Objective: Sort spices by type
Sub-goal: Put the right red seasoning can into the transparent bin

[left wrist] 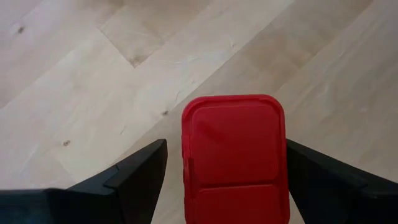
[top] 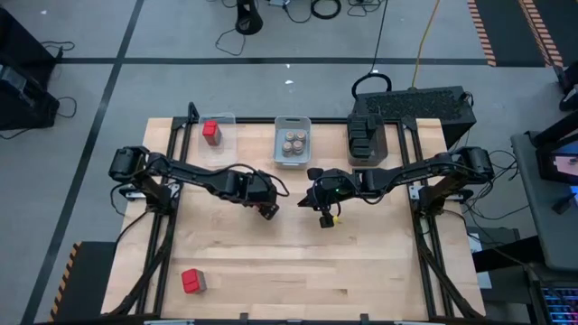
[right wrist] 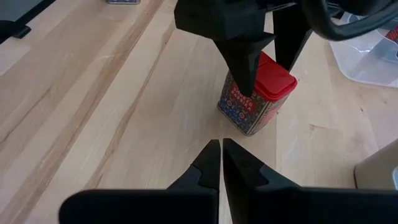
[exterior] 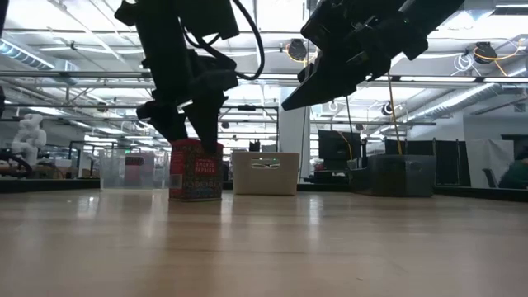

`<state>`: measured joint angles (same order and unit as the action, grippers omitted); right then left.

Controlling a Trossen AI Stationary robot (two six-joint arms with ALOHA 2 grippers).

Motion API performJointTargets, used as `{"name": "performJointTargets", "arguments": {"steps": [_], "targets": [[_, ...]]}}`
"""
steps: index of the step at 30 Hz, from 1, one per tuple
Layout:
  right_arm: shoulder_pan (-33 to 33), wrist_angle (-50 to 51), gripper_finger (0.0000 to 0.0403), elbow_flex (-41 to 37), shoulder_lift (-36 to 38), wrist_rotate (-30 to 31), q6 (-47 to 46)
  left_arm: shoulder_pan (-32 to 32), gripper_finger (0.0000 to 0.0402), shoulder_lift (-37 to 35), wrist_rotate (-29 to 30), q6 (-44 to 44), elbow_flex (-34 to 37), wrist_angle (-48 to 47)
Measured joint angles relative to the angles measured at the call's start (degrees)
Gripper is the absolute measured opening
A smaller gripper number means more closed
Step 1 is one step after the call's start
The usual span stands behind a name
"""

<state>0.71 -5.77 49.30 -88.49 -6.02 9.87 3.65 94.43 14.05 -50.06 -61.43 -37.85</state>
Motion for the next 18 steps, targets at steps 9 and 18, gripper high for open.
{"name": "performJointTargets", "arguments": {"steps": [9, 18], "targets": [[0.0, 0.03, 0.0, 0.0, -0.02, 0.0, 0.0, -0.32, 0.0299, 0.0, -1.08, -0.47, 0.0, -0.06], [0.0, 0.03, 0.0, 0.02, -0.02, 0.0, 0.0, -0.32, 0.0226, 0.0, -2.28, -0.6, 0.0, -0.04]]}}
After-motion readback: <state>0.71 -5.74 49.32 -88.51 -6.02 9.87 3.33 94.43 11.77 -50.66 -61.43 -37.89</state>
